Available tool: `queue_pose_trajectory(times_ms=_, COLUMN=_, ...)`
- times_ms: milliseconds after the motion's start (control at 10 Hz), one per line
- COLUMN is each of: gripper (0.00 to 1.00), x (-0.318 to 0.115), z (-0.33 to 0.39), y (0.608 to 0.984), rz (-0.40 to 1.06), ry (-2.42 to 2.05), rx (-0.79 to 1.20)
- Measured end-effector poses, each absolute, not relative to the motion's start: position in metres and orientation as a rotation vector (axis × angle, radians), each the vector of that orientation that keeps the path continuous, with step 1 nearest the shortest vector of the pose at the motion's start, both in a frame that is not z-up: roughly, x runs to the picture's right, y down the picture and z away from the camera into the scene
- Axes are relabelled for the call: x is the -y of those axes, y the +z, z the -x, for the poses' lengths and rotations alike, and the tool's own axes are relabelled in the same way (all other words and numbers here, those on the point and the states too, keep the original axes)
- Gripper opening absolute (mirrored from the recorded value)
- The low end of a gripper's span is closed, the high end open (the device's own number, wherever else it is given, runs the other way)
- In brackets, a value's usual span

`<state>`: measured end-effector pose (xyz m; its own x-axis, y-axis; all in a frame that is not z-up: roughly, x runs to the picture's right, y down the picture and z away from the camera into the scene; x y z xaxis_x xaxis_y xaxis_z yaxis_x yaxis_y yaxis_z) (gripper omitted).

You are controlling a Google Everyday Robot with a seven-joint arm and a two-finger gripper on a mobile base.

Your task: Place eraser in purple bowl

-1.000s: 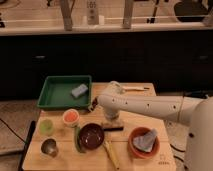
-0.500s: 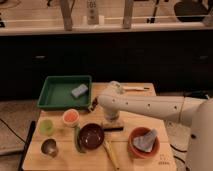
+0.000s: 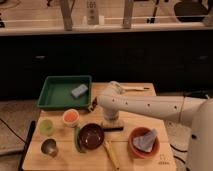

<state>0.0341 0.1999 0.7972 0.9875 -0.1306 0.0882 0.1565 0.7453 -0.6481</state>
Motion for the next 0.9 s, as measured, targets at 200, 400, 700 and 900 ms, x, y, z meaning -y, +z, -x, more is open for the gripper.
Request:
queue_pose_trajectory(times_ms=200, gripper=0.25, x=-0.199, z=-0.037, y=0.797, rz=0.710, ry=-0.154, rx=0.039)
queue_pose_trajectory(times_ms=400, gripper=0.46, x=-0.196, z=-0.041, y=0.798, rz=0.703, ry=-0.147, rx=0.048)
queue_pose_trajectory(times_ms=700, gripper=0.74, x=-0.197, z=-0.043, y=0.801, rz=0.700, ry=-0.146, rx=0.056)
queue_pose_trajectory(times_ms=900, gripper=0.80, x=-0.199, z=-0.047, y=0.803, rz=0.701, ry=-0.146, rx=0.057)
